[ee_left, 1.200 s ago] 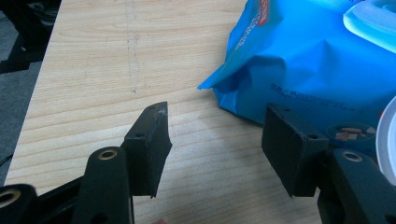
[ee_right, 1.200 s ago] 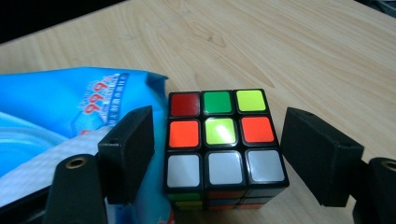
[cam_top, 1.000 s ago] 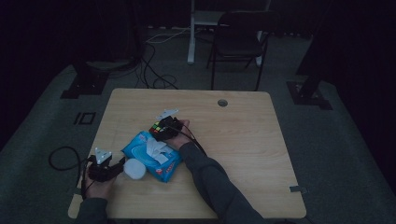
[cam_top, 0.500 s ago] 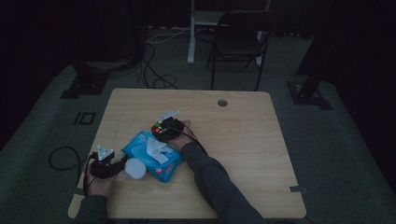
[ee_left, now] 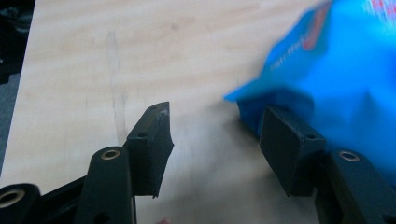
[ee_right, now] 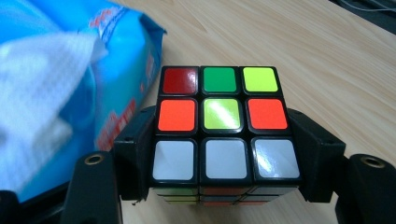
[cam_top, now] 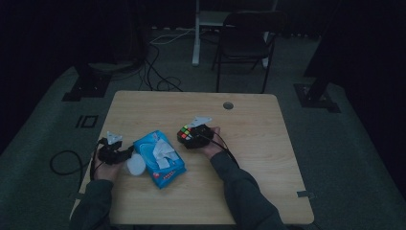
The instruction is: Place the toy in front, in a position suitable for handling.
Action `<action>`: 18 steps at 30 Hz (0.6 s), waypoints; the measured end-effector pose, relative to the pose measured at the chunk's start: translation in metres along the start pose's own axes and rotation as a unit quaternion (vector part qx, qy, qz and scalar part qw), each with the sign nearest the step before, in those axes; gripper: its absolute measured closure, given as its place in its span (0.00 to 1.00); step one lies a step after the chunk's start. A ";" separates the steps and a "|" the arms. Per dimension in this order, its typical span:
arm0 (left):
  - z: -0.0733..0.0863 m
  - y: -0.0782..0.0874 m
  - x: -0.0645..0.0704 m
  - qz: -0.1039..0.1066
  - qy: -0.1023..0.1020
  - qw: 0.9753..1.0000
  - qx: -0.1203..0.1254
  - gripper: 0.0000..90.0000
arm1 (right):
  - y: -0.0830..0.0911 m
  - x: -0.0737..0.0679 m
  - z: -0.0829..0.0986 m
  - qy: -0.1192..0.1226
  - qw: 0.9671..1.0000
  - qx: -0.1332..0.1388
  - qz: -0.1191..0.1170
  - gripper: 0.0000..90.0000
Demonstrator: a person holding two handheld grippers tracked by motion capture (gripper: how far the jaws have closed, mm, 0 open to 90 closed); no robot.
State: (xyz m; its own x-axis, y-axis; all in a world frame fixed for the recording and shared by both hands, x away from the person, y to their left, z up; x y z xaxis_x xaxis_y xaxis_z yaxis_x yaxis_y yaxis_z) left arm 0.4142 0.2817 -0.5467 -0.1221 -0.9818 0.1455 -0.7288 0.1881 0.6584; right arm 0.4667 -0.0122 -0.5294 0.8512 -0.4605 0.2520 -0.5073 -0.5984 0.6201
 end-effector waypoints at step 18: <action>-0.050 0.025 0.034 0.046 0.014 0.998 0.047 0.48 | 0.073 -0.010 0.061 -0.024 0.999 -0.022 0.032 0.38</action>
State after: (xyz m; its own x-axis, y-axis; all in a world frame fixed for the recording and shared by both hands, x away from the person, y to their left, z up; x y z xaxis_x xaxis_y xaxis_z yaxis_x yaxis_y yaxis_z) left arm 0.4255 0.2540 -0.4885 -0.1724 -0.9592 0.2239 -0.7758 0.2723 0.5692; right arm 0.4134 -0.0914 -0.5320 0.8091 -0.5289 0.2560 -0.5529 -0.5376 0.6366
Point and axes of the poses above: each handheld gripper's, and its own axes: y roughly backward along the jaws, z roughly out of its underside, x roughly to its right, the point moved 5 cm from there along -y, roughly forward along the jaws, and after that the axes turned 15 degrees about y, right-handed, at the moved point
